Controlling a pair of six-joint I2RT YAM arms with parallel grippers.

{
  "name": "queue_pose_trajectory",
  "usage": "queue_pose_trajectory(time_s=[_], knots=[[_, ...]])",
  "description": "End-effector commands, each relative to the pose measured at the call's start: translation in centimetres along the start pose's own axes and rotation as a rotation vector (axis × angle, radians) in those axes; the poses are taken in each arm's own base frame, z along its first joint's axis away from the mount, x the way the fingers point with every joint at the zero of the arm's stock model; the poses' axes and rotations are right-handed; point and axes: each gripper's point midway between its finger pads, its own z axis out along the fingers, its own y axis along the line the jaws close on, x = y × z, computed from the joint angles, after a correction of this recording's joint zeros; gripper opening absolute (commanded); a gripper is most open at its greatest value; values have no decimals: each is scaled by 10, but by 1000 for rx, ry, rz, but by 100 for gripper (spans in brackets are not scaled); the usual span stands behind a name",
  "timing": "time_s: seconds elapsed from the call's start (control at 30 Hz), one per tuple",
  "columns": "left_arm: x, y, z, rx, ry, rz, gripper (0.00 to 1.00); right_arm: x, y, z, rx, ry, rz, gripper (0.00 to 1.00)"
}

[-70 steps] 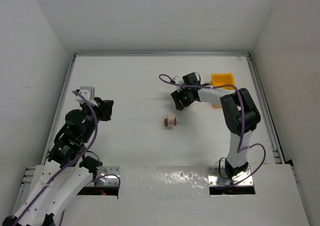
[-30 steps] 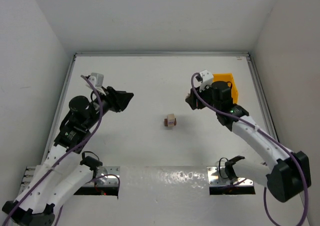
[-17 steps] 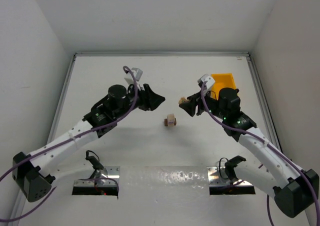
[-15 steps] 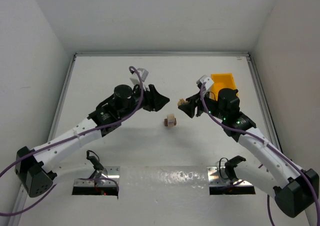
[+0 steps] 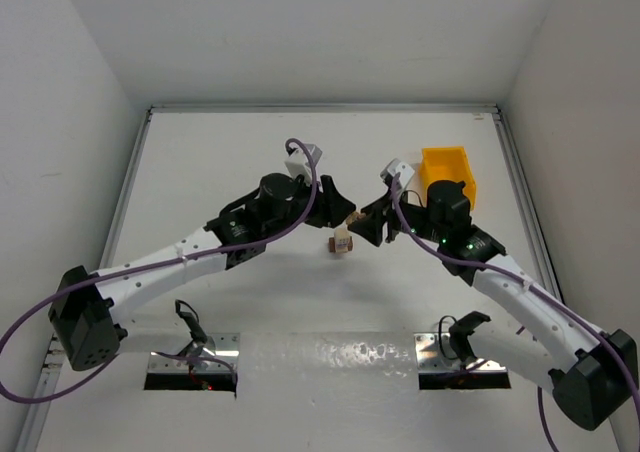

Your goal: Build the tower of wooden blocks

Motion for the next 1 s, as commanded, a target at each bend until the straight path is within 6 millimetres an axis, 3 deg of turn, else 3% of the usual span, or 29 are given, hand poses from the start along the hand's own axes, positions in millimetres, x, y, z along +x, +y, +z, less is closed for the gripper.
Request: queue_pose_trajectory(time_s=[0.0, 0.27, 0.6, 0.73, 0.97], knots=[[-19, -24, 4, 67, -51, -24, 49, -13, 8, 2, -39, -45, -53, 40], [-8, -28, 7, 84, -15, -66, 49, -13, 10, 1, -28, -35, -73, 40], [10, -39, -12, 143, 36, -173, 52, -18, 41, -5, -47, -30, -167, 40], [15, -43, -27, 160, 46, -209, 52, -16, 53, -8, -57, -25, -200, 40], [28, -28, -63, 105, 56, -257, 52, -7, 67, -13, -74, -8, -230, 40]])
